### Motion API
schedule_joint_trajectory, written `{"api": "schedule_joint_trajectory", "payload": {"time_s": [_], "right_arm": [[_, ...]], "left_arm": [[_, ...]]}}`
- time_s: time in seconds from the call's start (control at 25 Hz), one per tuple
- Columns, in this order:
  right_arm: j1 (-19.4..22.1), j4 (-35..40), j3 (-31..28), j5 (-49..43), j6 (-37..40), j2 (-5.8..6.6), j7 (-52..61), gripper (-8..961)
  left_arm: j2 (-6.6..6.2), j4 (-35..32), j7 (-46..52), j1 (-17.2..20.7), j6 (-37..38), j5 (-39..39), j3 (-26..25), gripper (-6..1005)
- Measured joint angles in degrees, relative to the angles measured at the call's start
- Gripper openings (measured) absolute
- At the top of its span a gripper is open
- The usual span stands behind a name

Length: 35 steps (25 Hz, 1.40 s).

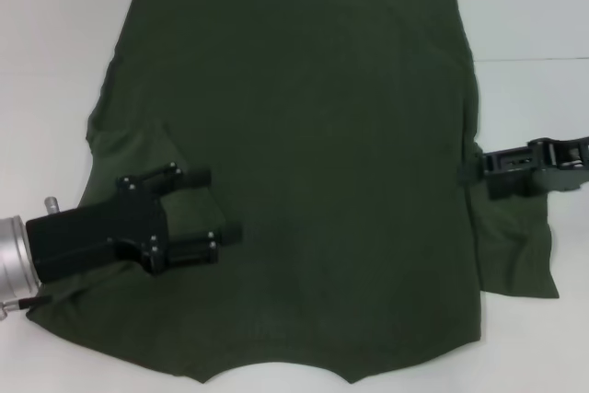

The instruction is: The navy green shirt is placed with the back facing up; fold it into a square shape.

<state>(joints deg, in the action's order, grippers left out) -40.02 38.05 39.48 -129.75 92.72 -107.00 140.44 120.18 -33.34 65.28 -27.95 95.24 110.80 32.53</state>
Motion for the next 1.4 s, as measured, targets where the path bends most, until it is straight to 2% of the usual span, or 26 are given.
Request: {"api": "schedule_joint_trajectory", "payload": {"time_s": [0.16, 0.4, 0.68, 1.4], "right_arm": [[0.97, 0.43, -1.95, -4.79, -0.01, 0.37, 5.28, 886], [2.55, -0.03, -5.4, -10.42, -3.39, 0.89, 6.68, 885], [4.05, -0.7, -5.98, -11.88, -5.83, 1.29, 6.71, 884], [3.44, -6.91, -6.07, -11.88, -11.62, 1.45, 2.66, 881]], "left_arm": [[0.1, 0.27, -2.0, 0.06, -0.49, 0.69, 0.06, 891], [0.13, 0.14, -2.3, -0.31, -1.07, 1.47, 0.09, 892], [0.07, 0.25, -1.9, -1.17, -3.19, 2.05, 1.67, 892], [0.68, 0.3, -1.82, -1.57, -4.38, 2.05, 2.01, 892]]}}
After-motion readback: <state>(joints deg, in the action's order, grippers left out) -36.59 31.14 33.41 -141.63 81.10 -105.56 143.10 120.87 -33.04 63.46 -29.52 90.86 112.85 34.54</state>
